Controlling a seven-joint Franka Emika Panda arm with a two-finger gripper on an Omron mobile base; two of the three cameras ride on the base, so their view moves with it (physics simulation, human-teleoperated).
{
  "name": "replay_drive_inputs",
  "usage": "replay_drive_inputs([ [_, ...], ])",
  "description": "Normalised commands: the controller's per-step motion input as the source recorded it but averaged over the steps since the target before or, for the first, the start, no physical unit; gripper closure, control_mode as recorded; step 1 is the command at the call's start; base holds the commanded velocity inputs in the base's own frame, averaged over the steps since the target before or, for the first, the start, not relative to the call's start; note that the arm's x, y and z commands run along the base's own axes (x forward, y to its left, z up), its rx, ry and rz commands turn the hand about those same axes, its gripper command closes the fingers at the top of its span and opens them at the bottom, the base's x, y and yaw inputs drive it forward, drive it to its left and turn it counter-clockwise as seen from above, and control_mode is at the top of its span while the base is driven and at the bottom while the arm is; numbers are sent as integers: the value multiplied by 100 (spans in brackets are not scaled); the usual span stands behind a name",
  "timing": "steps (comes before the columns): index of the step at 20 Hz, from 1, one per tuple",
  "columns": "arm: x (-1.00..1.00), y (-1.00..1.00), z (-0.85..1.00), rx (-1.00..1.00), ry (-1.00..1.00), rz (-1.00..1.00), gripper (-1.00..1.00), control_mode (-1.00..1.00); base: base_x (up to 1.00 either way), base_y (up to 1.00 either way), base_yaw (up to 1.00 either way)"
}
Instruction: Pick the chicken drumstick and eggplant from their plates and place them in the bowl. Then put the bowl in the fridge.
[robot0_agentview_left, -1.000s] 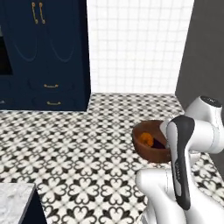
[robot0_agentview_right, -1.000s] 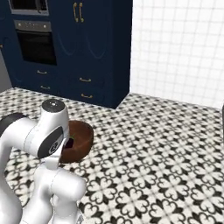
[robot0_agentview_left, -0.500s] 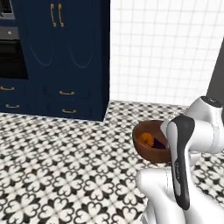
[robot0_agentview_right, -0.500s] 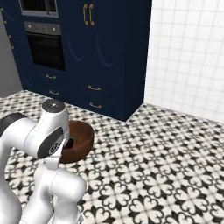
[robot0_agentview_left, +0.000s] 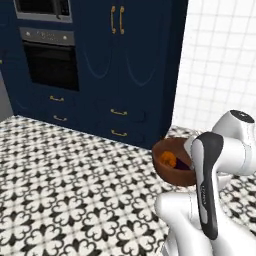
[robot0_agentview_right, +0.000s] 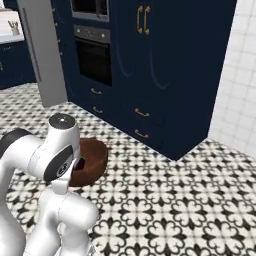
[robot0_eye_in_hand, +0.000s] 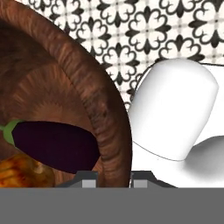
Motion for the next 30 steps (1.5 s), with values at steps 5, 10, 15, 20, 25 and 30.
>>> replay_drive_inputs([
  [5,0,0,0,0,0,0,100,100,90,0,50],
  [10,0,0,0,0,0,0,100,100,90,1,47],
  [15,0,0,0,0,0,0,100,100,88,0,51],
  [20,0,0,0,0,0,0,100,100,87,0,56],
  [25,0,0,0,0,0,0,100,100,99,1,52],
  [30,0,0,0,0,0,0,100,100,100,4,31],
])
